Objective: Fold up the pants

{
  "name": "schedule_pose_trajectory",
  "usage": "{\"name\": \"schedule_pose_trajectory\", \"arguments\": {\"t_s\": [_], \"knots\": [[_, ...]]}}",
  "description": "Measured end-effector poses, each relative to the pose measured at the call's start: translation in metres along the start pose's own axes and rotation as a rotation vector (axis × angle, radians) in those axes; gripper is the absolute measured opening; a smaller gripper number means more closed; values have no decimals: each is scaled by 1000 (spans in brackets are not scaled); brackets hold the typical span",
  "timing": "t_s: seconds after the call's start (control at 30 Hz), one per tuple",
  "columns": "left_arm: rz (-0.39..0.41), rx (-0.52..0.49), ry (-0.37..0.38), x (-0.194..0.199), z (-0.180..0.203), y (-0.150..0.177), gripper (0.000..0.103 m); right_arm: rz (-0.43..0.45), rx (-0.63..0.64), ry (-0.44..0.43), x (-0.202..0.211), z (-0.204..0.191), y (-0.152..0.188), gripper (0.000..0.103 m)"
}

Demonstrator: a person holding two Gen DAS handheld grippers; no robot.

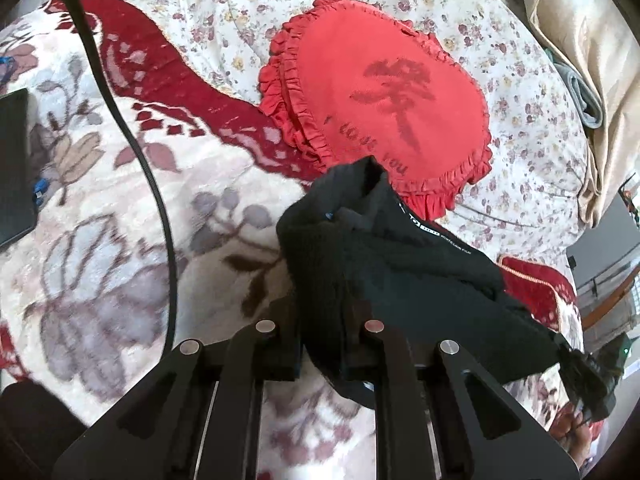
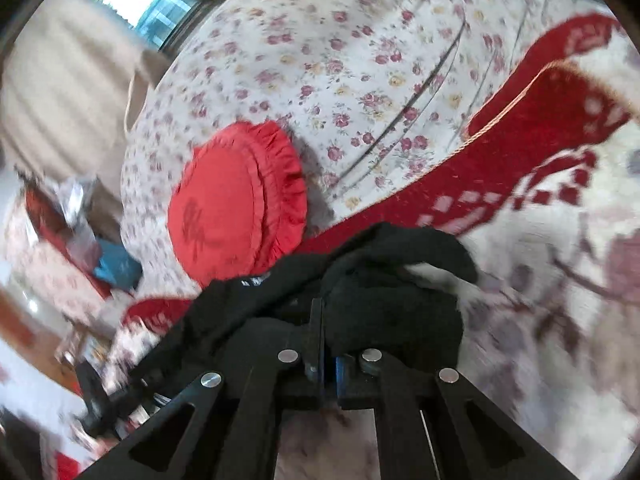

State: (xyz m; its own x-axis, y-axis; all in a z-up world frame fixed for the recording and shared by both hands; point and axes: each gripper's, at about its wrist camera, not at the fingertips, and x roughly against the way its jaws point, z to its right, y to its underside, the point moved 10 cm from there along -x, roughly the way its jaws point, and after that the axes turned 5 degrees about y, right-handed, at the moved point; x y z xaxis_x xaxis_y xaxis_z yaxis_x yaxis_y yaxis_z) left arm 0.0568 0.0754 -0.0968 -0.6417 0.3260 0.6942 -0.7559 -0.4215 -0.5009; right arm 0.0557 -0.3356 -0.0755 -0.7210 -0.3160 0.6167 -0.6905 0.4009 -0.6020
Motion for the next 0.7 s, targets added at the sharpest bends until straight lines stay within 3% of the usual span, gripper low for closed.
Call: {"name": "schedule_pose_trajectory", "arguments": {"t_s": [0.13,0.23,0.4,0.5,0.57,0.63,0.7], "knots": [[-73,-8,-65,-7,-27,29,11,-134,47,125,-16,32,43,3],[-117,26,-85,-11,-43,42,13,-234,10,178,-32,55,62,5],[-86,-25,-120,6,-42,35,38,-164,54,265,-7,63,39,23],[-60,-47,-139,21,-40,27,38,-119,99,313,7,59,25,35],[-38,-49,-150,31,-41,19,40,-87,113,343,16,57,13,37],[-20,-49,-143,42,-39,12,50,-55,115,355,25,53,1,38],[-9,-68,-131,45,-34,7,61,-31,129,292,28,36,-8,39]]}}
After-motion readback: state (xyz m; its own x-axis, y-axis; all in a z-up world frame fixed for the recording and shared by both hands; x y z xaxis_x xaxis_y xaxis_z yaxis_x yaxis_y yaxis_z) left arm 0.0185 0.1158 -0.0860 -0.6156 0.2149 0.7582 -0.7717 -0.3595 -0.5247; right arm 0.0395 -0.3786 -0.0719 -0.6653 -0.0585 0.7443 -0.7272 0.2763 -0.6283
